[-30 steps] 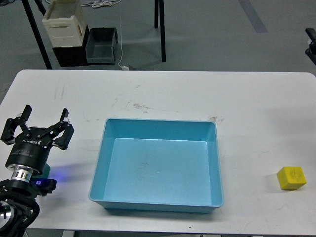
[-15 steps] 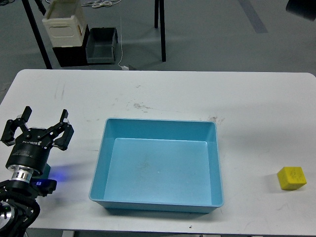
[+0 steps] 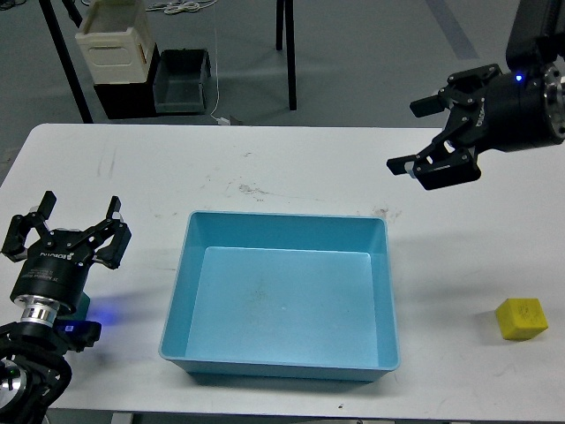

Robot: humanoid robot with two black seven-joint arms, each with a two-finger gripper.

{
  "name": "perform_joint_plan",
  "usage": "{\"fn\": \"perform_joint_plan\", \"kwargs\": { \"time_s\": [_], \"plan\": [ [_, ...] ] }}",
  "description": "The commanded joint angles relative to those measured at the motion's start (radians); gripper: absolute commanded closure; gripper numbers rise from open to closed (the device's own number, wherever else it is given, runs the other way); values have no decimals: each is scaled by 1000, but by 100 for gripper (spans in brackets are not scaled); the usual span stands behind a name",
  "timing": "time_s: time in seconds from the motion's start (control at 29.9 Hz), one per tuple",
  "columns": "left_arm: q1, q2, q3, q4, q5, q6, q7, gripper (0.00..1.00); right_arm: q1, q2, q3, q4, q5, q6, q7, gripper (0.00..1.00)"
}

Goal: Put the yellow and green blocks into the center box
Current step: 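Lower the open right gripper onto the yellow cube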

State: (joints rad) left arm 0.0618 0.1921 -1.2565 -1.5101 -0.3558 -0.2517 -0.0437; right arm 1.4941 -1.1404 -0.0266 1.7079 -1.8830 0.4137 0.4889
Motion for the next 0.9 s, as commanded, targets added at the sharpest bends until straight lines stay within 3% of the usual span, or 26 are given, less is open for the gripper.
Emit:
{"fn": "perform_joint_plan", "kwargs": {
  "time_s": [0.0,0.3,0.87],
  "plan": [
    [-2,-2,2,10,0,0,-1,0,-5,-79,-62,25,-82,-1,0,0],
    [-2,-2,3,11,0,0,-1,0,-133,-105,-164,24,-251,-1,0,1],
    [-2,-3,9,25,0,2,-1,0,-288,-33,-177,-8,-299,-1,0,2]
  ]
}}
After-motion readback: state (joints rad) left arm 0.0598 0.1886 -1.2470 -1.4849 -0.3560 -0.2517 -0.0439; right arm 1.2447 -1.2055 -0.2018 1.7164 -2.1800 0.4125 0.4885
